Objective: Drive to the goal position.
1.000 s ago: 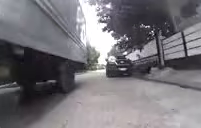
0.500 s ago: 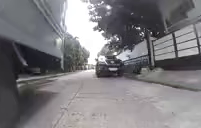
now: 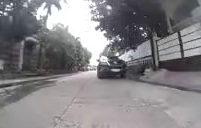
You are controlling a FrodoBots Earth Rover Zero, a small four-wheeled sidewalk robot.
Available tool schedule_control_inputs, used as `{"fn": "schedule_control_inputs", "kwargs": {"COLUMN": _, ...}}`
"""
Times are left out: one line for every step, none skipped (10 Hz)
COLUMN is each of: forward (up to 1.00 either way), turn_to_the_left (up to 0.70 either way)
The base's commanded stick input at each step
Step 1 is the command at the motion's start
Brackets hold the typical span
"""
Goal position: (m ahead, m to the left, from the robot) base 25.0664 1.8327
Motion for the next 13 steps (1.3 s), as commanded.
{"fn": "schedule_control_inputs", "kwargs": {"forward": 0.5, "turn_to_the_left": 0.0}}
{"fn": "schedule_control_inputs", "kwargs": {"forward": 0.5, "turn_to_the_left": 0.0}}
{"fn": "schedule_control_inputs", "kwargs": {"forward": 0.5, "turn_to_the_left": 0.0}}
{"fn": "schedule_control_inputs", "kwargs": {"forward": 0.5, "turn_to_the_left": 0.0}}
{"fn": "schedule_control_inputs", "kwargs": {"forward": 0.5, "turn_to_the_left": 0.0}}
{"fn": "schedule_control_inputs", "kwargs": {"forward": 0.5, "turn_to_the_left": 0.0}}
{"fn": "schedule_control_inputs", "kwargs": {"forward": 0.5, "turn_to_the_left": 0.0}}
{"fn": "schedule_control_inputs", "kwargs": {"forward": 0.5, "turn_to_the_left": 0.0}}
{"fn": "schedule_control_inputs", "kwargs": {"forward": 0.5, "turn_to_the_left": 0.0}}
{"fn": "schedule_control_inputs", "kwargs": {"forward": 0.5, "turn_to_the_left": 0.0}}
{"fn": "schedule_control_inputs", "kwargs": {"forward": 0.5, "turn_to_the_left": 0.0}}
{"fn": "schedule_control_inputs", "kwargs": {"forward": 0.5, "turn_to_the_left": 0.0}}
{"fn": "schedule_control_inputs", "kwargs": {"forward": 0.5, "turn_to_the_left": 0.0}}
